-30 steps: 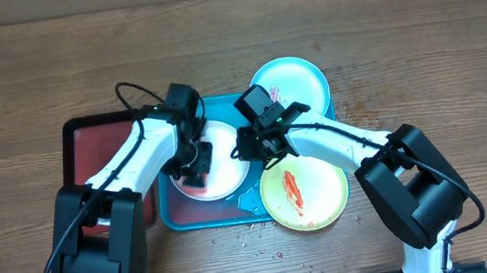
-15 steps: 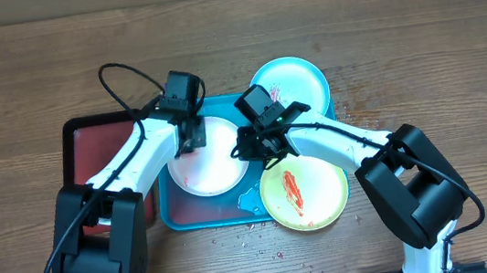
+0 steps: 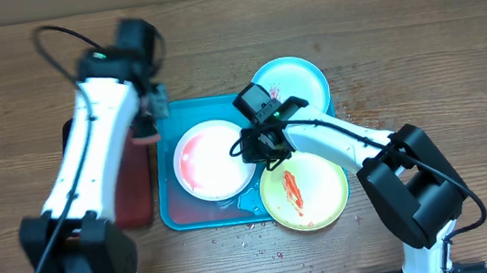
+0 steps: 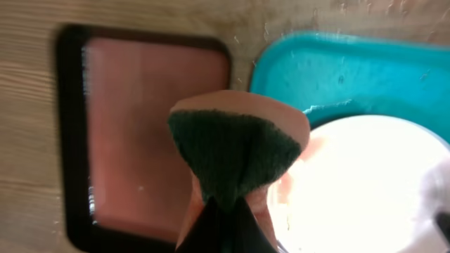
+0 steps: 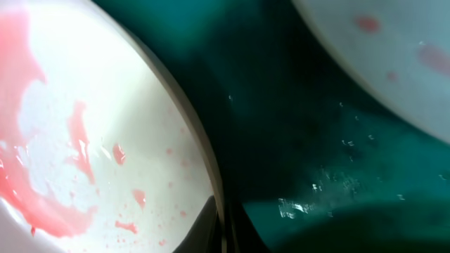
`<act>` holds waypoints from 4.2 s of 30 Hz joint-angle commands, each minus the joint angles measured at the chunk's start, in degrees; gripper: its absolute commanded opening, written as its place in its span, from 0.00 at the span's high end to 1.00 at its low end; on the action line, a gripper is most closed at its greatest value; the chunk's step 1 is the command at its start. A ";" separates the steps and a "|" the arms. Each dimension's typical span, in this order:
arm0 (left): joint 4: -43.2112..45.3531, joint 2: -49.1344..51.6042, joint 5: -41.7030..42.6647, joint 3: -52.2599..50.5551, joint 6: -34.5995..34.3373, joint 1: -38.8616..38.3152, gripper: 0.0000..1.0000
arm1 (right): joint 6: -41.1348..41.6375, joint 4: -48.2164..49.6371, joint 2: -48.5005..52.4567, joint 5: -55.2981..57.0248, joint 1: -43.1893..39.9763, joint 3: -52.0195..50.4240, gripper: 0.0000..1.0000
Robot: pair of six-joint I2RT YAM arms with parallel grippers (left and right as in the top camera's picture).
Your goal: Clean dirty plates on tray and stack at the side
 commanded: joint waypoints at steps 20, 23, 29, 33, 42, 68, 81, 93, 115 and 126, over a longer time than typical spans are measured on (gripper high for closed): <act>-5.14 -3.06 5.40 5.46 3.28 14.14 0.96 | 1.46 -30.34 -2.38 63.65 19.61 27.63 0.96; -5.11 -3.06 5.51 5.35 3.28 14.14 0.96 | 4.92 -33.38 -2.38 73.55 23.10 27.63 0.96; -5.14 -3.06 5.51 4.81 3.28 14.14 0.96 | 8.33 -36.11 -2.38 82.40 28.65 27.63 0.96; -5.14 -3.06 5.49 4.81 3.28 14.14 0.96 | 8.35 -36.09 -2.38 83.91 30.47 27.63 0.96; -5.11 -3.06 5.49 4.81 3.28 14.14 0.96 | 8.31 -36.35 -2.38 91.47 30.62 27.63 0.96; -4.92 -3.06 5.97 4.81 3.28 14.12 0.96 | 22.95 -17.92 -1.70 26.34 13.75 13.62 0.96; -3.72 -3.06 8.48 4.81 3.28 14.12 0.96 | -2.56 -3.65 -1.68 -2.51 6.01 1.75 0.46; -3.67 -3.06 8.72 4.81 3.91 13.31 0.96 | -17.16 2.80 -0.24 2.08 0.74 1.79 0.44; 0.17 -3.04 8.72 0.46 4.26 4.22 0.96 | 21.73 -4.15 2.95 8.24 0.74 1.79 0.96; 20.68 -3.04 17.22 -21.92 1.75 -4.57 0.96 | 19.41 -4.74 2.97 7.37 0.74 1.77 0.96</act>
